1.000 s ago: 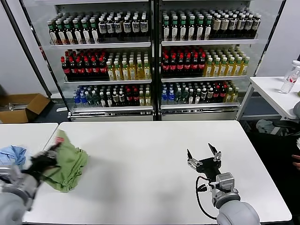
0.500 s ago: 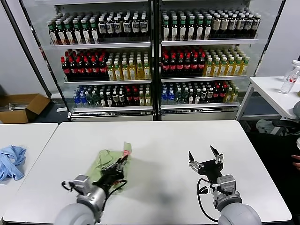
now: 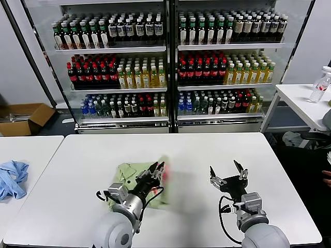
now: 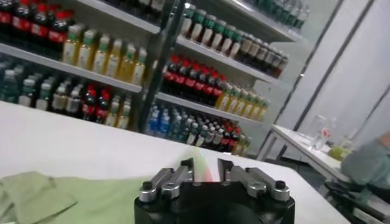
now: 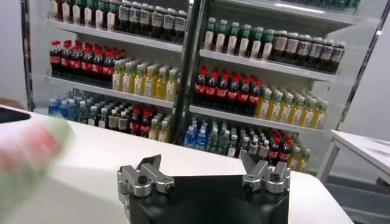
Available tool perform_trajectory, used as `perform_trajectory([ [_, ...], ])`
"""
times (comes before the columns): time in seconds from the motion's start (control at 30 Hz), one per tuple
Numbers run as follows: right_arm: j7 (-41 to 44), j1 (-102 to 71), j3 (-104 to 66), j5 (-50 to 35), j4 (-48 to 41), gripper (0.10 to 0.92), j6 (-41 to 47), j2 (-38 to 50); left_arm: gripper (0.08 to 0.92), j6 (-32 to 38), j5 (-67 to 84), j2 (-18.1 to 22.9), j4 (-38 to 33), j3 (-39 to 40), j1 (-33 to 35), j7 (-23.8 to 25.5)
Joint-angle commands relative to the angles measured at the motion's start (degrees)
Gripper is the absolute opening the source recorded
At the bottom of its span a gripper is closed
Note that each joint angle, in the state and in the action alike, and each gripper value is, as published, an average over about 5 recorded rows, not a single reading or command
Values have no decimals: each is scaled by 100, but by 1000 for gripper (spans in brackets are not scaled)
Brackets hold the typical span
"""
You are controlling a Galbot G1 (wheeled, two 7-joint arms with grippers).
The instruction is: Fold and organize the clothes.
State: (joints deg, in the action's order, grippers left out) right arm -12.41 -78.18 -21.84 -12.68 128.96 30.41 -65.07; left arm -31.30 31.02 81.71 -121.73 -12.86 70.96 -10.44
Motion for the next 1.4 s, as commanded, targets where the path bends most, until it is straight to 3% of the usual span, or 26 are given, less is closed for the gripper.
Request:
perform_trajectory([
  [0.03, 9, 148, 151, -53, -220, 823, -3, -91, 384, 692, -1255, -499, -406, -240, 304, 612],
  [0.2, -48, 416, 825, -669, -688, 823, 130, -431, 522, 1609, -2395, -1094, 146, -1527, 397, 813],
  [0.3, -106, 631, 1316, -923, -1050, 822, 247, -655, 609, 1807, -2523, -1263, 264, -1995, 546, 933],
  [0.57, -167, 1057, 2004, -1014, -2010, 823, 272, -1048, 809, 1921, -2566, -1112, 274, -2047, 917, 943],
  [0.97, -157, 1151, 1970, -1565, -2339, 794, 265, -1141, 823, 1878, -2581, -1053, 319, -1982, 950, 963],
  [1.23, -115, 1149, 1922, -1588, -2268, 572, 166, -1117, 823, 1902, -2580, -1014, 398, -1922, 924, 975],
  [1.4, -58, 1145, 1751, -1378, -1969, 433, 14, -1023, 823, 2360, -2664, -999, 544, -1859, 853, 1006],
])
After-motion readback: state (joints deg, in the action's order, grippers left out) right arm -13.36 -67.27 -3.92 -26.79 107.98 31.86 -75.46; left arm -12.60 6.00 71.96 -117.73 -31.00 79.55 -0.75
